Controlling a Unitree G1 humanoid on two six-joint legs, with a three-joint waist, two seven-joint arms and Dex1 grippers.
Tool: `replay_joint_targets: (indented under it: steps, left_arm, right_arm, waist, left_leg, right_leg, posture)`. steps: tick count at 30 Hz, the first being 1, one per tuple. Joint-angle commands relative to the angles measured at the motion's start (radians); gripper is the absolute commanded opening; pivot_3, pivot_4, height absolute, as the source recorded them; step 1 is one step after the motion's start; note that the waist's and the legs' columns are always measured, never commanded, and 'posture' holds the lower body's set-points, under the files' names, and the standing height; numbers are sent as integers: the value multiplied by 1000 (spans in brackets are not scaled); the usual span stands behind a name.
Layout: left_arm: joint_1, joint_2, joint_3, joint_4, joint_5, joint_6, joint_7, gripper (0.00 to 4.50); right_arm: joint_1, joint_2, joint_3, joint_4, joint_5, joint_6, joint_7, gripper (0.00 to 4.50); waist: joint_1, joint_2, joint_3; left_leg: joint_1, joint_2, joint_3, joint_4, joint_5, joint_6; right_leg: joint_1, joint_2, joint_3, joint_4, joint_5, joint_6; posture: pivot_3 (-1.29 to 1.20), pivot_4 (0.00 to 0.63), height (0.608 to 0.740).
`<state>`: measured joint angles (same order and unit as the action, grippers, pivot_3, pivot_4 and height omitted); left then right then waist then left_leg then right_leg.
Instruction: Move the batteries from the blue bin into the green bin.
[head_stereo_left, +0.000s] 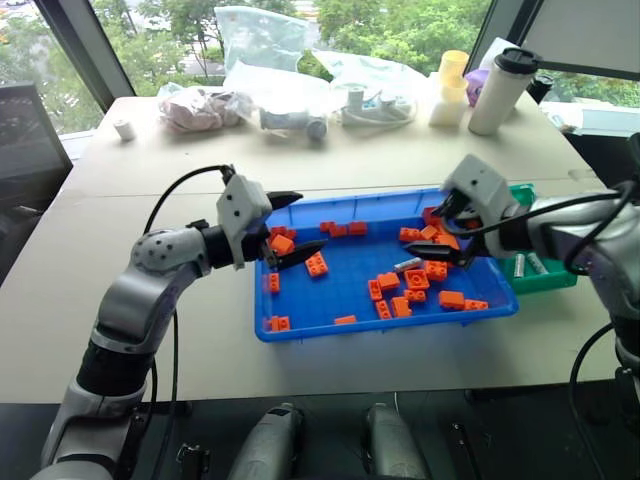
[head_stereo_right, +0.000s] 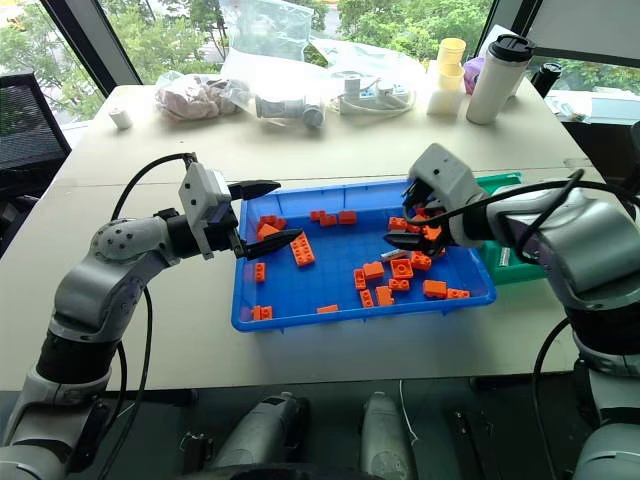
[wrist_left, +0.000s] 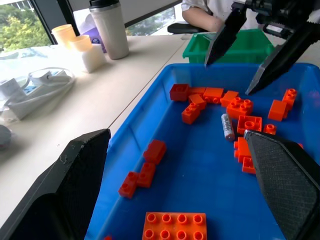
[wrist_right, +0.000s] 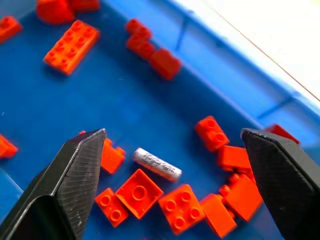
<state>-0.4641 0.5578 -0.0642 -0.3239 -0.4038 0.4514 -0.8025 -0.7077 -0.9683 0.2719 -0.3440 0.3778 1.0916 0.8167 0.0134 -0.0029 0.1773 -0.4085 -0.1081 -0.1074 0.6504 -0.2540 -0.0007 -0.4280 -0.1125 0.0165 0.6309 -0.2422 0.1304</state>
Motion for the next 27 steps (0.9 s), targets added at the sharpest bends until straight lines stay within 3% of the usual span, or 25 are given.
replay_joint_targets:
  steps: [1, 6, 13, 27]
  left_arm:
    - [-1, 4, 17, -49, -4, 2, 14, 4500]
    - [22, 15, 33, -77, -3, 14, 36, 4500]
    - [57, 28, 50, -118, -8, 33, 65, 4500]
    - [67, 34, 52, -131, -6, 39, 74, 4500]
  right_arm:
    - [-41, -15, 117, 160, -153, -234, 80, 4450]
    - [-81, 9, 207, 348, -310, -462, 155, 4450]
    - [-106, 67, 199, 483, -393, -559, 227, 4450]
    - [-133, 56, 125, 392, -414, -574, 379, 4450]
  waist:
    - [-1, 0, 0]
    - [-7, 0, 0]
    - [-11, 0, 0]
    - [-4, 0, 0]
  left_leg:
    - [0, 0, 0, 0, 1, -1]
    - [0, 1, 0, -1, 2, -3]
    - [0, 1, 0, -1, 2, -4]
    - [0, 1, -1, -1, 2, -4]
  right_leg:
    - [0, 0, 0, 0, 0, 0]
    - [-1, 0, 0, 0, 0, 0]
    - [-1, 1, 1, 0, 0, 0]
    - [-1, 1, 1, 0, 0, 0]
  posture:
    - [0, 150, 740]
    - [0, 150, 740]
    - [0, 150, 740]
    - [0, 150, 740]
